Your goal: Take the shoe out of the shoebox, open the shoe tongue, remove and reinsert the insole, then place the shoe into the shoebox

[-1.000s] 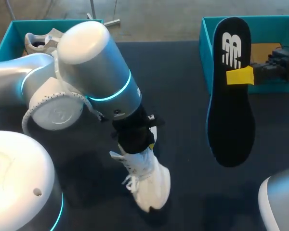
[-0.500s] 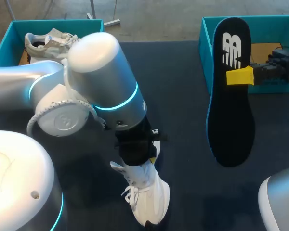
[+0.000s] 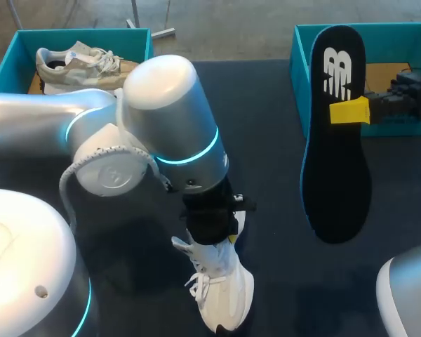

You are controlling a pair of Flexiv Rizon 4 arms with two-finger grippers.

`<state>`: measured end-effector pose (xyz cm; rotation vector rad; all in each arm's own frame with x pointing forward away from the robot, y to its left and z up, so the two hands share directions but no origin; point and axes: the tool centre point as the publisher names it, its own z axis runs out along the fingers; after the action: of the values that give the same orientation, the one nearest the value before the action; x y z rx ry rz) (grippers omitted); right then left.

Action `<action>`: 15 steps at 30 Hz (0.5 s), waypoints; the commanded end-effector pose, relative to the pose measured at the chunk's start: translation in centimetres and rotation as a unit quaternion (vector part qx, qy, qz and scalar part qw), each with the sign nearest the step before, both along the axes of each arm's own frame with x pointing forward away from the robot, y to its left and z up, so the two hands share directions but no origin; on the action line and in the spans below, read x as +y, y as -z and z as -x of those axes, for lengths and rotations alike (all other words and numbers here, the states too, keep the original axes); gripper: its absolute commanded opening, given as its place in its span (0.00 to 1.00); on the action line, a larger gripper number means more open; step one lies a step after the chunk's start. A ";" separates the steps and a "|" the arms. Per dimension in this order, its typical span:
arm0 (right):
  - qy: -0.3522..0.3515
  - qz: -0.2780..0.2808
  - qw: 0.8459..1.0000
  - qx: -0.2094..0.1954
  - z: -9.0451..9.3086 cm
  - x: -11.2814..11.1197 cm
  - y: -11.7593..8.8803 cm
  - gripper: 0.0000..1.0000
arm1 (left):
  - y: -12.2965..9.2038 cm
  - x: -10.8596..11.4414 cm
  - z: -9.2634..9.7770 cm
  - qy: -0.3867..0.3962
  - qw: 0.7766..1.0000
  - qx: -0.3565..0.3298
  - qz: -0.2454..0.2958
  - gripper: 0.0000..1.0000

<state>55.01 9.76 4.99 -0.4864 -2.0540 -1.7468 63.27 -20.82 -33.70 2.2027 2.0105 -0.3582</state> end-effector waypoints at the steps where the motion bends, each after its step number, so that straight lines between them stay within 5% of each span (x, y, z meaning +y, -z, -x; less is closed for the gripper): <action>1: -0.004 0.003 1.000 0.001 -0.5 0.3 -0.2 0.00 | 0.9 -1.2 -0.3 -0.002 1.000 0.005 -0.013 0.00; 15: -0.004 0.003 1.000 0.001 -0.5 0.3 -0.2 0.00 | 1.9 -2.1 -0.8 -0.022 0.999 0.014 -0.033 0.00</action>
<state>55.01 9.76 4.99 -0.4865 -2.0540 -1.7467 64.00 -22.21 -35.48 2.1927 2.1042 -0.3320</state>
